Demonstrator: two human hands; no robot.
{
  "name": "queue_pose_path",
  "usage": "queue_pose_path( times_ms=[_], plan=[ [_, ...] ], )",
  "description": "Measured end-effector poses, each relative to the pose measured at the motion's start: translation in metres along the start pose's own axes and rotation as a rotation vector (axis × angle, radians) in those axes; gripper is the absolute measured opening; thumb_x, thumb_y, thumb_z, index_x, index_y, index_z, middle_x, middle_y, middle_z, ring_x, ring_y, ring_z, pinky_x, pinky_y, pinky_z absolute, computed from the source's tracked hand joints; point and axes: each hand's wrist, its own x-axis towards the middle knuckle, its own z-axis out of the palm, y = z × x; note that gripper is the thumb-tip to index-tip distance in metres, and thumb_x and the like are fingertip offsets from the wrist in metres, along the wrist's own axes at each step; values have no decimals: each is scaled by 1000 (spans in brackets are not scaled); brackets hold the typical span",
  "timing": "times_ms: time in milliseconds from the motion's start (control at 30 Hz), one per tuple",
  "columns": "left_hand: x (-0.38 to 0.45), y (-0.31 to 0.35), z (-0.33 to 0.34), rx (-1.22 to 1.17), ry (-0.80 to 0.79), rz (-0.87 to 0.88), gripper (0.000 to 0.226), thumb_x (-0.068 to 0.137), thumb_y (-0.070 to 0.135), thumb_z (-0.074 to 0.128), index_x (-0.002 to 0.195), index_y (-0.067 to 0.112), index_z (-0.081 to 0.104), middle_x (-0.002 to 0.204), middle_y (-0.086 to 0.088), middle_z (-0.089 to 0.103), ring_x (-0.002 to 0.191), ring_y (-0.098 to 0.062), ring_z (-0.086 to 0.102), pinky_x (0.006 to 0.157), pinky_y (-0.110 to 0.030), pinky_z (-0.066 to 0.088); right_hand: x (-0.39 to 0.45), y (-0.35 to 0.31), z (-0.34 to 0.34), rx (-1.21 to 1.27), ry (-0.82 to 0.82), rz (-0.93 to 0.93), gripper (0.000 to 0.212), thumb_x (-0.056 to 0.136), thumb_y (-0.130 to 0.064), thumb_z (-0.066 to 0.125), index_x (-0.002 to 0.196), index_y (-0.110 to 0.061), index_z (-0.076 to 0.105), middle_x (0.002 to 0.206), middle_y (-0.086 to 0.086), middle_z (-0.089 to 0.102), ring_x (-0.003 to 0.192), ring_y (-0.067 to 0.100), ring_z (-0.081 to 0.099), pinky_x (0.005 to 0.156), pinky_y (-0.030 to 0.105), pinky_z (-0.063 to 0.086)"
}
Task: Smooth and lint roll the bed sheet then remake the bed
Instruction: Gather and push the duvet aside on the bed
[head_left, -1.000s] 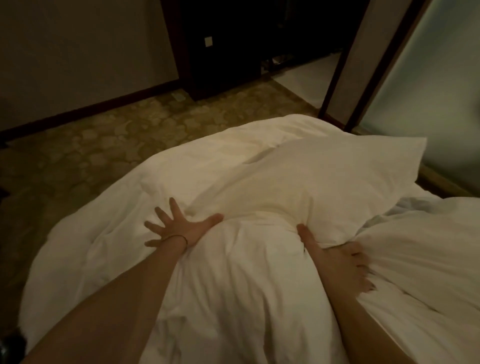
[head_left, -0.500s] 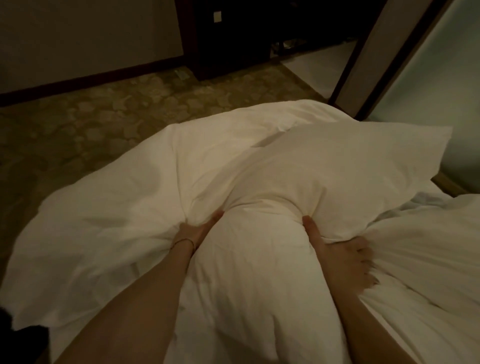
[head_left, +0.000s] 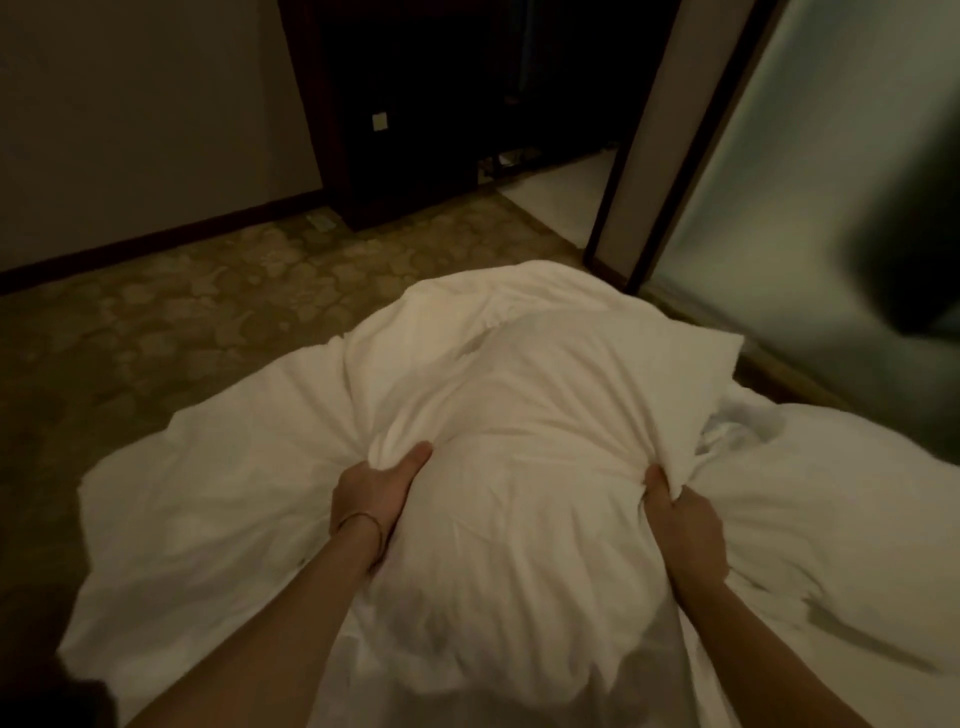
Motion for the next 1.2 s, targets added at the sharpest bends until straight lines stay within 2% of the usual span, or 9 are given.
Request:
queue_pose_path(
  times_ms=[267, 433, 500, 567, 667, 767, 867, 967, 1200],
  plan=[
    [-66, -25, -22, 142, 25, 34, 115, 48, 100, 56, 120, 11, 68, 120, -14, 69, 108, -36, 64, 96, -45, 53, -52, 32, -55, -150, 13, 65, 68, 99, -59, 27, 124, -4, 58, 124, 20, 61, 114, 37, 57, 98, 44, 41],
    [-96, -36, -6, 307, 97, 23, 116, 70, 90, 50, 152, 12, 25, 153, -18, 32, 140, -38, 32, 114, -53, 27, -88, 43, -34, -186, 90, 170, 55, 100, -49, 27, 128, -8, 48, 130, 19, 53, 121, 38, 47, 104, 53, 35],
    [-103, -31, 6, 326, 52, 37, 121, 67, 91, 50, 157, 20, 14, 162, -15, 14, 149, -35, 12, 119, -55, 14, -107, 38, -17, -214, 73, 194, 73, 94, -62, 28, 137, -4, 36, 141, 20, 41, 129, 37, 37, 108, 57, 29],
    [-106, -34, 14, 339, -18, 86, 119, 66, 92, 53, 157, 25, 17, 165, -12, 4, 151, -33, 1, 120, -57, 8, -125, 35, -4, -207, -24, 197, 98, 88, -75, 24, 152, -2, 10, 158, 18, 12, 146, 33, 12, 116, 59, 10],
    [-104, -41, 14, 406, -104, 95, 120, 61, 98, 46, 153, 23, 27, 160, -10, 19, 147, -34, 16, 116, -57, 18, -142, 31, 10, -199, -84, 137, 105, 84, -81, 24, 154, -6, 0, 159, 16, -20, 147, 31, -17, 115, 59, 6],
    [-107, -50, 15, 376, -115, 48, 115, 69, 93, 49, 150, 12, 32, 153, -14, 35, 139, -36, 34, 113, -51, 30, -155, 30, 14, -261, 23, 97, 78, 94, -66, 25, 139, -4, 36, 157, 23, 8, 143, 39, 9, 109, 52, 26],
    [-116, -58, 18, 309, -161, 69, 92, 86, 79, 44, 146, 9, 41, 148, -15, 48, 133, -36, 47, 111, -44, 36, -161, 37, 1, -395, 72, -106, 51, 104, -37, 15, 121, -10, 55, 124, 13, 54, 119, 32, 45, 95, 39, 40],
    [-132, -54, 12, 256, -210, 123, 76, 95, 68, 43, 143, 10, 51, 144, -15, 54, 131, -34, 51, 112, -42, 37, -155, 43, -27, -280, -15, -158, 51, 105, -41, 19, 102, -11, 61, 102, 9, 66, 95, 24, 63, 84, 33, 49],
    [-262, 9, 20, -169, -145, 297, 49, 97, 49, 59, 108, 2, 69, 111, -19, 68, 112, -33, 61, 93, -31, 43, -136, 58, -151, -1, 211, -298, 53, 101, -47, 34, 69, -11, 56, 70, 10, 63, 66, 29, 62, 66, 39, 53]
  ],
)
